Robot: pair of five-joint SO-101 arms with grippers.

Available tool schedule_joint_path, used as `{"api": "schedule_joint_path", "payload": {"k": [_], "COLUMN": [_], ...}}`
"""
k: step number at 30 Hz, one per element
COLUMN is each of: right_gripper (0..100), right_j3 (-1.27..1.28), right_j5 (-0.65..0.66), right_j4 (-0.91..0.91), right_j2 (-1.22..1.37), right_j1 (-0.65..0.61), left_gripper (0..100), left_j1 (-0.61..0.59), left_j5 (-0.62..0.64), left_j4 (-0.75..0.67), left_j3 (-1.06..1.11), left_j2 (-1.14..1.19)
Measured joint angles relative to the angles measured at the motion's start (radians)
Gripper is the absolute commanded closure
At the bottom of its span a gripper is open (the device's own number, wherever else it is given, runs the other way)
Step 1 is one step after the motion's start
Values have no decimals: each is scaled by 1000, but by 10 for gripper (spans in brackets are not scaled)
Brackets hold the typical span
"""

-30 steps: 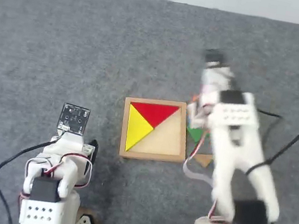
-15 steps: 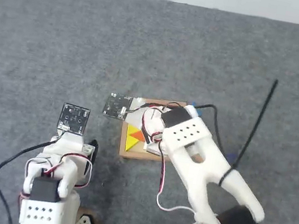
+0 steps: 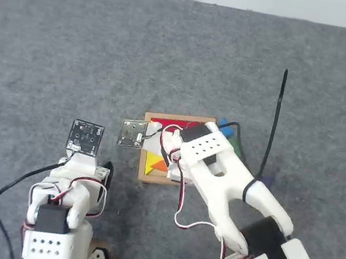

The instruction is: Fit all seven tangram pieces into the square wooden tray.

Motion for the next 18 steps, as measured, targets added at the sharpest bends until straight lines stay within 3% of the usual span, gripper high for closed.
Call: {"api": "schedule_joint_path", "payload": {"k": [18], "right_gripper": [837], "right_j3": [6], "right_j5": [0], "right_j4": [0], "right_j2": [0], "right_j1": [-81], "left_gripper": [847], "left_j1": [0], "left_j5": [0], "left_j4": [0], "left_j3": [0], "left_j2": [0]}}
